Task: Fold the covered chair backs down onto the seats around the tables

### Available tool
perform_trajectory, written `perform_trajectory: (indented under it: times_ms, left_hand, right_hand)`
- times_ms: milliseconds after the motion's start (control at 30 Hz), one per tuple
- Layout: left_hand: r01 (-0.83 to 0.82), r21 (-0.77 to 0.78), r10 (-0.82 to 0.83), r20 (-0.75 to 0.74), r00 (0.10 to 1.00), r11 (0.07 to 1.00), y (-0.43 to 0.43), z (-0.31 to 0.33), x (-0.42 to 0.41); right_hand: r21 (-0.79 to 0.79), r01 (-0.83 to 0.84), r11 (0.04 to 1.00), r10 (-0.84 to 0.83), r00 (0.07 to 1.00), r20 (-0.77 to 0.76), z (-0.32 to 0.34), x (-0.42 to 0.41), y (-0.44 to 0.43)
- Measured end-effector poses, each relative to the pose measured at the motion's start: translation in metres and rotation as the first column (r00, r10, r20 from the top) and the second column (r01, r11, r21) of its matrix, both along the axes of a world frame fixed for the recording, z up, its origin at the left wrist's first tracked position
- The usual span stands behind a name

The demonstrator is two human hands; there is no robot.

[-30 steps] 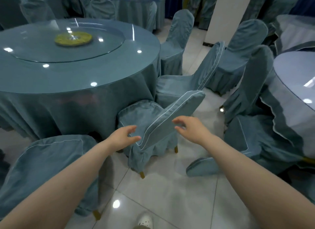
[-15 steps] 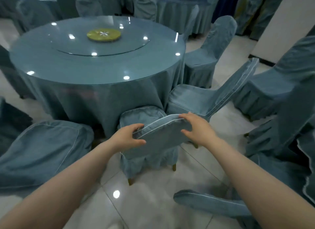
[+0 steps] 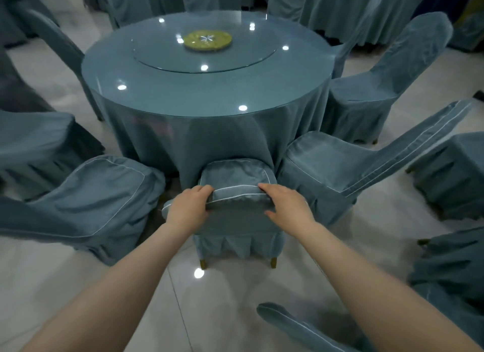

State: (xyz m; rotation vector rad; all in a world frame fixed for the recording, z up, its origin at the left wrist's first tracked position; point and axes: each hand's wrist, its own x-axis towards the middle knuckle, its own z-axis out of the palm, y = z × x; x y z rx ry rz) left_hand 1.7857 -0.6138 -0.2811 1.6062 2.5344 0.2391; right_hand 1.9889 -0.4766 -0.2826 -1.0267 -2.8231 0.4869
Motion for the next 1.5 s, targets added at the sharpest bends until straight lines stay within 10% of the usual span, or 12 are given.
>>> perform_trajectory:
  times_ms: [1000, 1267, 1500]
  left_hand:
    - [0.014, -0.135, -0.049, -0.258, 0.965, 0.991, -0.079, 0.012, 0.006]
    - [0.053, -0.109, -0.072, -0.178, 0.981, 0.993, -0.086, 0.015, 0.003]
    - [0.112, -0.123, -0.096, 0.125, 0.987, 0.986, -0.083, 0.014, 0.011]
  right_hand:
    - [0.019, -0.239, 0.971, 0.235, 0.964, 0.126, -0.003, 0.001, -0.067]
    - [0.014, -0.19, 0.982, 0.187, 0.975, 0.118, -0.003, 0.0, -0.074]
    - [-0.298, -0.097, 0.95, 0.077, 0.994, -0.079, 0.015, 0.022, -0.052]
